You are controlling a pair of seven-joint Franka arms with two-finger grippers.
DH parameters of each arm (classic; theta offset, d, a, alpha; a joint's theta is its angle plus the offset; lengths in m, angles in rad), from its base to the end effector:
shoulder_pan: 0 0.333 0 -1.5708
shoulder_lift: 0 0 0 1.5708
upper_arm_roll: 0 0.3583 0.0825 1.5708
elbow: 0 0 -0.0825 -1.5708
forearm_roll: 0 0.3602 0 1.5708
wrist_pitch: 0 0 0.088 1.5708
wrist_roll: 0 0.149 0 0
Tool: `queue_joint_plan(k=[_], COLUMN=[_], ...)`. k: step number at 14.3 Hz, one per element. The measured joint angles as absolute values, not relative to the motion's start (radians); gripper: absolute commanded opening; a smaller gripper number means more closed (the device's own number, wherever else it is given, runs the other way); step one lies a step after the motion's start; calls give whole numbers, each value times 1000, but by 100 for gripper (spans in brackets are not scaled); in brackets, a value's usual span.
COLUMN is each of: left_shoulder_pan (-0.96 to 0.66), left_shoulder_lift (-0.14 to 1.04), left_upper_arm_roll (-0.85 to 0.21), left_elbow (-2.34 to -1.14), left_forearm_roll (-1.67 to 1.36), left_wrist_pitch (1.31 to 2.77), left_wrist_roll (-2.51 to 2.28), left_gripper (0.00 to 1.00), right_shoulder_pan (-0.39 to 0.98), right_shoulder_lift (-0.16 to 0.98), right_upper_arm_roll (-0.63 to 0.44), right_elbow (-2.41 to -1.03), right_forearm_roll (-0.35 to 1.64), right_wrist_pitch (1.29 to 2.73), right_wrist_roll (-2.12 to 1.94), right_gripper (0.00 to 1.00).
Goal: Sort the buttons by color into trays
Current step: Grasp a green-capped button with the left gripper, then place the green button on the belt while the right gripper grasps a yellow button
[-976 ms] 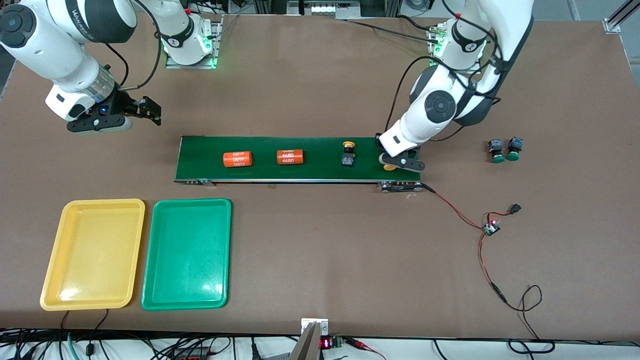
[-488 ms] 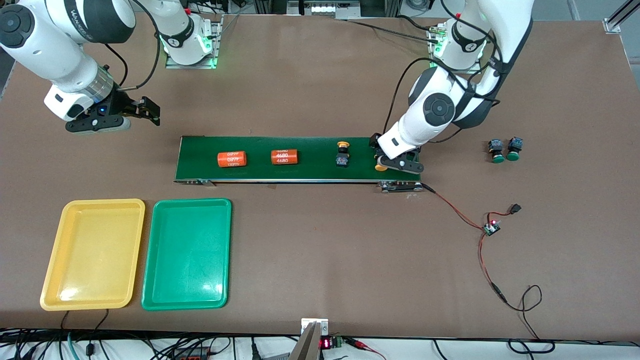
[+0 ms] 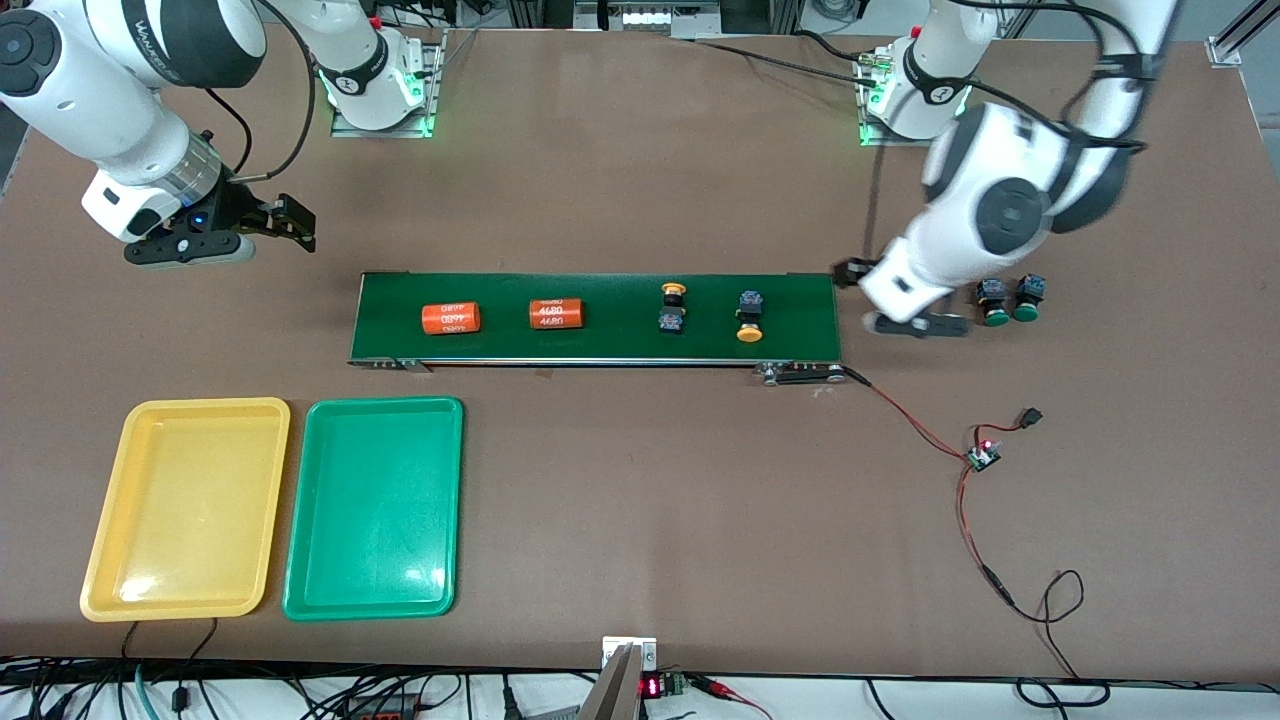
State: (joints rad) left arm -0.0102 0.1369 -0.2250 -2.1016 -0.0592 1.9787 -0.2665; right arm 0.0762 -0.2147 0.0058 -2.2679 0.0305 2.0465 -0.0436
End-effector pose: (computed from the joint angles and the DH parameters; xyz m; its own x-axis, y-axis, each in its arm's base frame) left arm 0.4963 -0.1234 0.3539 0.9623 0.0568 -0.2660 0.0608 -0.9981 0.0071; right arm 0.4469 0.0396 0.4571 0.9938 0.1112 -0.0057 0.1111 -0.9935 -0.0261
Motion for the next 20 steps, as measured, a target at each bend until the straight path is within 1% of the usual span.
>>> queue_joint_plan(k=[3,6,8,10,12,14,16,18,20], left_shoulder_pan=[9,15,24,27,26,27,29,28,28], left_shoulder_lift=[160,184,193,197,200,203,208,219,241], left_upper_arm_roll=[-97,2,35,52,73,111,127,127,127], left_elbow=[-2125,-2153,-2203,-2264,-2313,-2370,-2417,-2436,-2440], left_forearm_roll=[64,101,102,103,103,103,103,103,103], left_wrist_pitch=[1977,1980,2020,2079,2169,2275,2335,2373,2395], left_wrist_roll=[-206,-112,-90,-62,-6,36,51,52,52], left_gripper=[100,100,100,97,96,94,91,83,69], right_shoulder_pan=[57,54,55,69,84,86,90,95,97], right_shoulder_lift=[-215,-215,-221,-239,-260,-271,-263,-237,-197], right_upper_arm_roll=[2,2,7,13,34,102,204,298,339], right_elbow=[-2268,-2268,-2265,-2249,-2229,-2222,-2224,-2227,-2231], right_forearm_roll=[30,30,30,33,69,99,103,103,103], right_wrist_pitch=[2044,2043,2025,1981,1954,1953,1979,2032,2094], right_wrist_roll=[-59,-63,-63,-63,-33,65,226,355,398], right_gripper=[100,100,100,100,100,100,100,100,100])
